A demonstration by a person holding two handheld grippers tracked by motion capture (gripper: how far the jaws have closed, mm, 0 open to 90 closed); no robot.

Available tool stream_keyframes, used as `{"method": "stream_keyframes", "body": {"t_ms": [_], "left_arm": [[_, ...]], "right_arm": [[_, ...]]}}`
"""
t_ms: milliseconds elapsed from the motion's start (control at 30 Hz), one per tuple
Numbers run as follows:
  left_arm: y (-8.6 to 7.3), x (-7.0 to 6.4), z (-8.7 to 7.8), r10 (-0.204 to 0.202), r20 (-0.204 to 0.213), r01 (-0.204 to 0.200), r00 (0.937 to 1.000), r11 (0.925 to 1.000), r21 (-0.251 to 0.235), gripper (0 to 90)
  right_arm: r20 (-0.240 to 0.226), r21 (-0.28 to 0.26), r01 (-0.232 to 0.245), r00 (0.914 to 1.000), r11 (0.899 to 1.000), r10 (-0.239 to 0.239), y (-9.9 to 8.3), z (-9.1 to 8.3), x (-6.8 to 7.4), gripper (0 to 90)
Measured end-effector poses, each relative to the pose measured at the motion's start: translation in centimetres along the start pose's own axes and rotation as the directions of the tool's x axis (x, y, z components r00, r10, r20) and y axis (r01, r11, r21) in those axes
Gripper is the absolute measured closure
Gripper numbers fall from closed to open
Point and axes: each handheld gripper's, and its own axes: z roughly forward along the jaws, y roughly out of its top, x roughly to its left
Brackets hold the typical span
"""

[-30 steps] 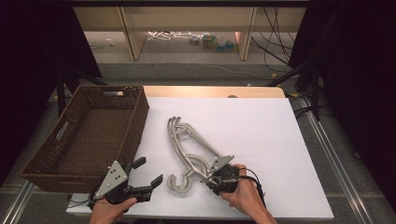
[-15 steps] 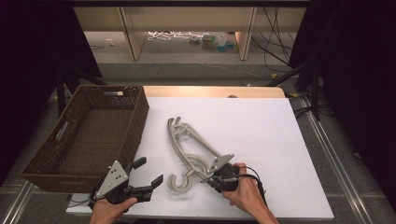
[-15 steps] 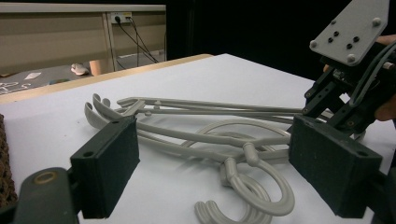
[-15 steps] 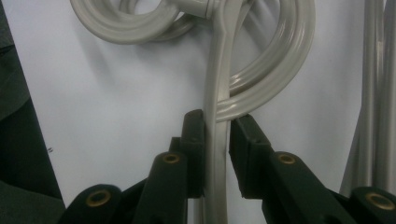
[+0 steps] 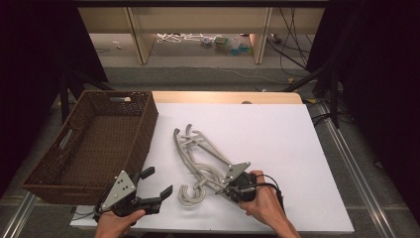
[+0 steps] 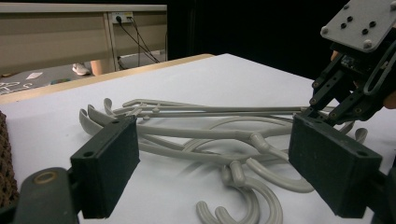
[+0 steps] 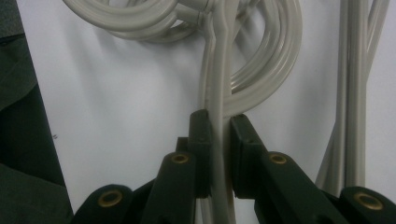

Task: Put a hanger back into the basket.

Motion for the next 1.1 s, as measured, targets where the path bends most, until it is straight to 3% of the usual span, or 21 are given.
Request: {"method": "stream_keyframes", "body": {"t_ms": [333, 467, 600, 700, 800, 933, 967, 1000, 1033, 1100], "left_arm": [[0.0, 0.0, 0.0, -0.012, -0.012, 0.012, 0.9999, 0.9999, 0.002, 16.3], [0.1, 0.1, 0.0, 0.034, -0.022, -0.034, 0.9992, 0.9994, 0.008, 16.5], [0.2, -0.1, 0.2, 0.068, -0.032, -0.068, 0.9972, 0.9977, 0.010, 17.0], [0.6, -0.1, 0.6, 0.143, -0.027, -0.143, 0.9893, 0.9897, -0.004, 18.4], [0.8, -0.3, 0.9, 0.162, -0.022, -0.162, 0.9865, 0.9866, -0.014, 19.1], [1.1, -0.8, 1.1, 0.204, -0.008, -0.204, 0.9790, 0.9790, 0.009, 21.3], [1.3, -0.8, 1.4, 0.225, -0.003, -0.225, 0.9744, 0.9744, 0.008, 21.3], [1.3, -0.8, 1.4, 0.225, -0.003, -0.225, 0.9744, 0.9744, 0.008, 21.4], [1.5, -0.7, 1.8, 0.243, 0.008, -0.243, 0.9700, 0.9699, 0.017, 21.4], [1.6, -0.8, 2.2, 0.249, 0.019, -0.249, 0.9684, 0.9682, 0.023, 21.4]], "right_arm": [[0.028, -0.008, 0.063, 0.9976, 0.998, -0.063, -0.1, -1.2, -0.6, 81.8], [0.058, -0.023, 0.118, 0.9915, 0.993, -0.117, 0.0, -2.3, -1.0, 81.9], [0.047, -0.032, 0.132, 0.9903, 0.991, -0.131, 0.1, -3.2, -1.1, 82.0], [0.018, -0.073, 0.141, 0.9900, 0.987, -0.140, 0.1, -4.3, -1.1, 82.0], [0.009, -0.088, 0.154, 0.9880, 0.984, -0.154, 0.0, -5.1, -1.0, 82.0], [-0.020, -0.106, 0.153, 0.9875, 0.983, -0.156, -0.2, -5.8, -0.8, 82.0], [-0.034, -0.117, 0.156, 0.9864, 0.981, -0.161, -0.3, -6.2, -0.6, 82.0], [-0.041, -0.119, 0.156, 0.9859, 0.981, -0.162, -0.3, -6.4, -0.4, 82.0], [-0.058, -0.120, 0.154, 0.9851, 0.981, -0.162, -0.4, -6.5, -0.3, 82.0], [-0.066, -0.118, 0.173, 0.9812, 0.978, -0.182, -0.4, -6.7, 0.1, 82.0]]}}
